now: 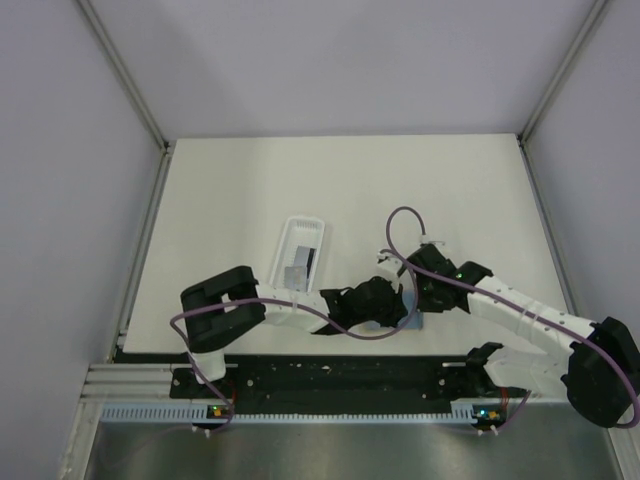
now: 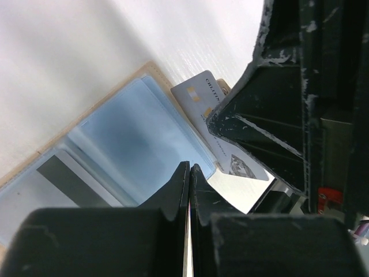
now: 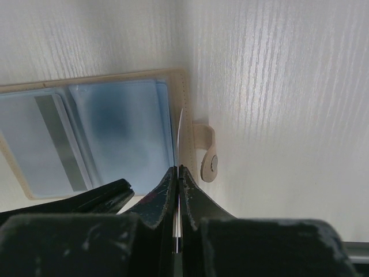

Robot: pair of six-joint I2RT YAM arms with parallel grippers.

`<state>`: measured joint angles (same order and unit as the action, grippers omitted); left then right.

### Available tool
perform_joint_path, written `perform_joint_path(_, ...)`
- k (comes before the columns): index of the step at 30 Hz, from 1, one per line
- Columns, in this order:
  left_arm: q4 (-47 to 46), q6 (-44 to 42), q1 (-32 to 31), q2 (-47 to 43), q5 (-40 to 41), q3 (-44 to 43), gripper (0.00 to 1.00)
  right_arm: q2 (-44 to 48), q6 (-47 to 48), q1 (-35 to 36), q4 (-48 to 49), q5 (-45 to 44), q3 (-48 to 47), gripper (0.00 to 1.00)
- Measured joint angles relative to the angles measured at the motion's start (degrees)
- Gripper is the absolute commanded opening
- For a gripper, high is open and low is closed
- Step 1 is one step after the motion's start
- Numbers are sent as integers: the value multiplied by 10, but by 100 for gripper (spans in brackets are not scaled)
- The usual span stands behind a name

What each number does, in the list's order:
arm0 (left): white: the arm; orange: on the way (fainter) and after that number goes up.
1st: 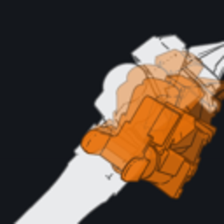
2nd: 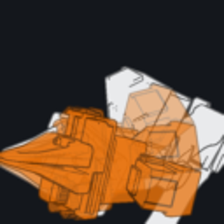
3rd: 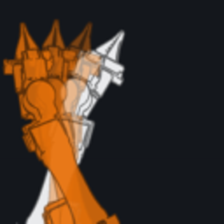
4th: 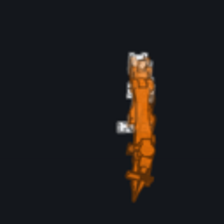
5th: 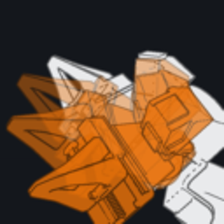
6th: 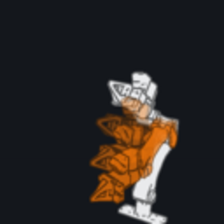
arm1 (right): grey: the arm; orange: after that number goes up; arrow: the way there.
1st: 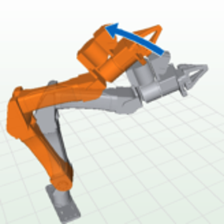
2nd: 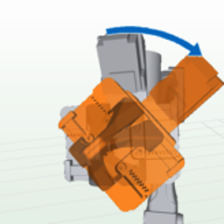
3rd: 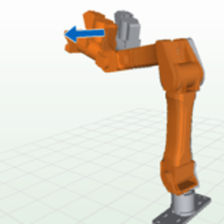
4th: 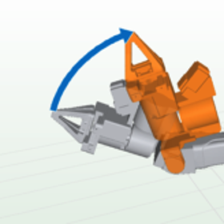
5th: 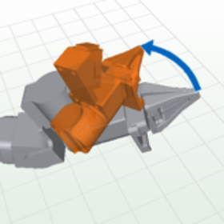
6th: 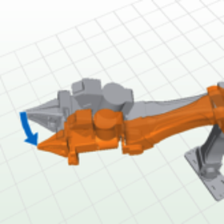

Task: Put the credit cards into the card holder
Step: Insert the credit card into the card holder.

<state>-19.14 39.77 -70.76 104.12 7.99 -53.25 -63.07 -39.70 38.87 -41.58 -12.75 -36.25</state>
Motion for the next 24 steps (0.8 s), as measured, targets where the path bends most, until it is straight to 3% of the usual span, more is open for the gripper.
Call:
perform_joint_path(7, -23, 26, 0, 32, 0, 0, 0, 0, -2, 0, 4, 1, 2, 0)
perform_joint_path(16, 46, 59, 0, 62, 20, -52, 0, -1, -4, 0, 5, 2, 2, 0)
perform_joint_path(24, 92, 86, 0, 27, 51, -27, 0, -9, -4, 0, 12, 2, 2, 0)
